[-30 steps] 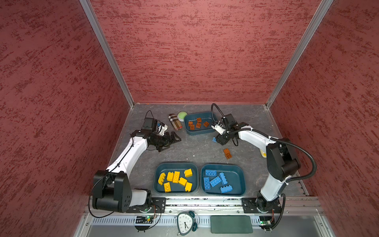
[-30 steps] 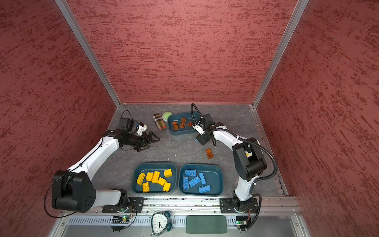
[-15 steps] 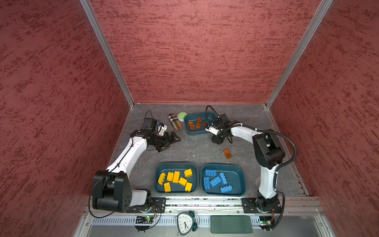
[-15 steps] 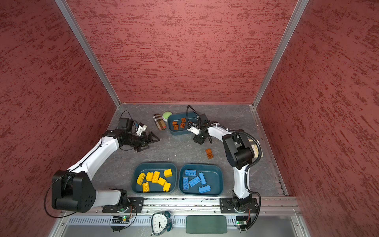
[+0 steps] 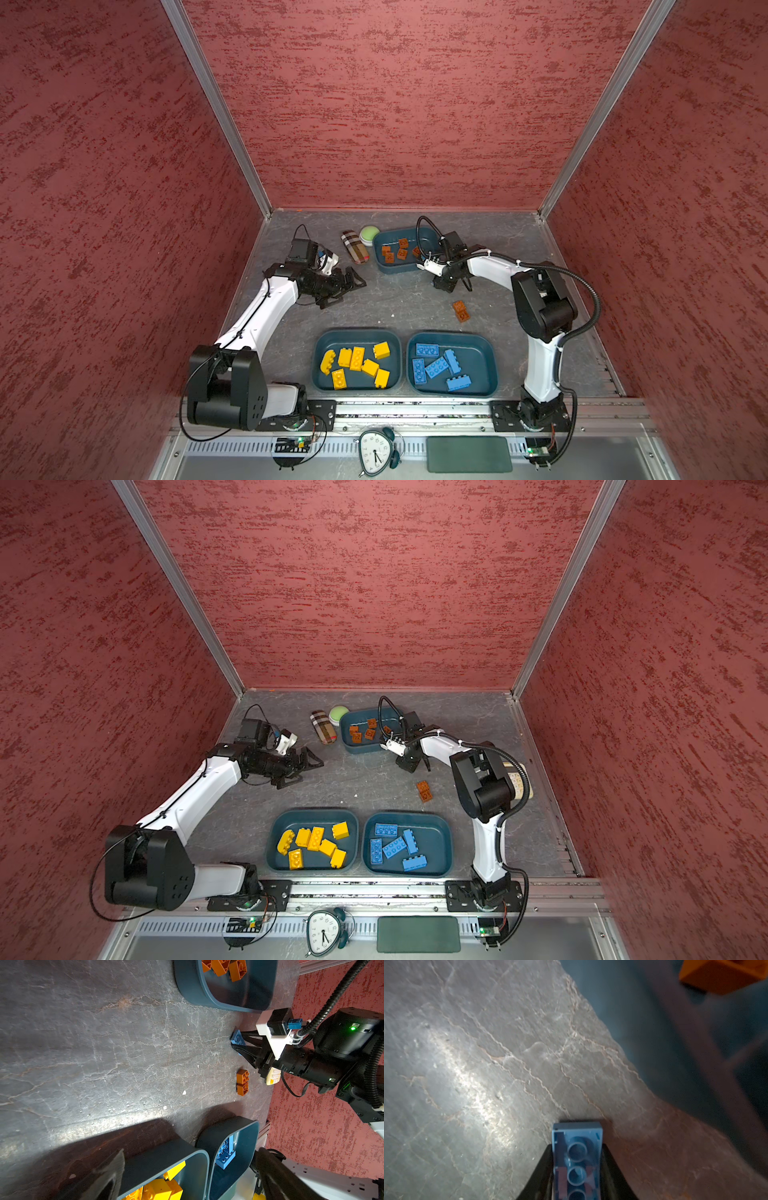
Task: Sort the legos into containers by color
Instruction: 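Carry the blue brick into the blue-brick bin and open the right gripper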
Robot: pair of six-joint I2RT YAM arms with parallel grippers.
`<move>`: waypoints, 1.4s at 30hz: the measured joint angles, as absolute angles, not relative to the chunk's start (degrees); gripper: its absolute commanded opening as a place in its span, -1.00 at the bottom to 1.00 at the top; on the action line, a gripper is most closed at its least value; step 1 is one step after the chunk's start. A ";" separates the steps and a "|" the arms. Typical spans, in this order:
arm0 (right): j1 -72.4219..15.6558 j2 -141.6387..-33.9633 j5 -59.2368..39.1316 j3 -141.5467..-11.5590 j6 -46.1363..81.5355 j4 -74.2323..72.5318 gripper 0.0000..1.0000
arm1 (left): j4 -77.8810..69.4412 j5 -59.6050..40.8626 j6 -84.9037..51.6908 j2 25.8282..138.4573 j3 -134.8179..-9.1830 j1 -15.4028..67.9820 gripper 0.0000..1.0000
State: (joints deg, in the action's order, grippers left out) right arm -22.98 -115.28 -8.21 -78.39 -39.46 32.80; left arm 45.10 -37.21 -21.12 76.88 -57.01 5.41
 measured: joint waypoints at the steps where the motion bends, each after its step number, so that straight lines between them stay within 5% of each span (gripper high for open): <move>1: -22.98 -115.20 -8.21 -78.39 -39.44 32.97 -0.46 | 45.12 -37.21 -21.12 76.88 -57.01 5.41 0.99; 12: -26.96 -99.98 -8.88 -71.72 -29.41 34.15 -0.45 | 45.08 -37.26 -21.10 77.03 -57.01 5.45 0.99; 30: -43.97 -67.05 -7.14 -46.65 22.26 42.70 -0.42 | 44.49 -39.22 -20.49 81.03 -59.99 7.09 0.99; 37: -47.86 -61.63 -7.33 -39.90 32.42 48.47 -0.22 | 43.46 -39.59 -20.51 84.01 -60.51 8.69 0.99; 42: -47.86 -64.34 -4.73 -40.95 34.33 50.65 0.21 | 43.27 -39.59 -20.51 84.12 -60.86 9.13 0.99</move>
State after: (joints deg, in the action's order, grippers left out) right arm -47.86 -64.34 -4.73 -40.95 34.33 50.65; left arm 43.27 -39.59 -20.51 84.12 -60.86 9.13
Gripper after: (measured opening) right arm 0.553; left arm 0.994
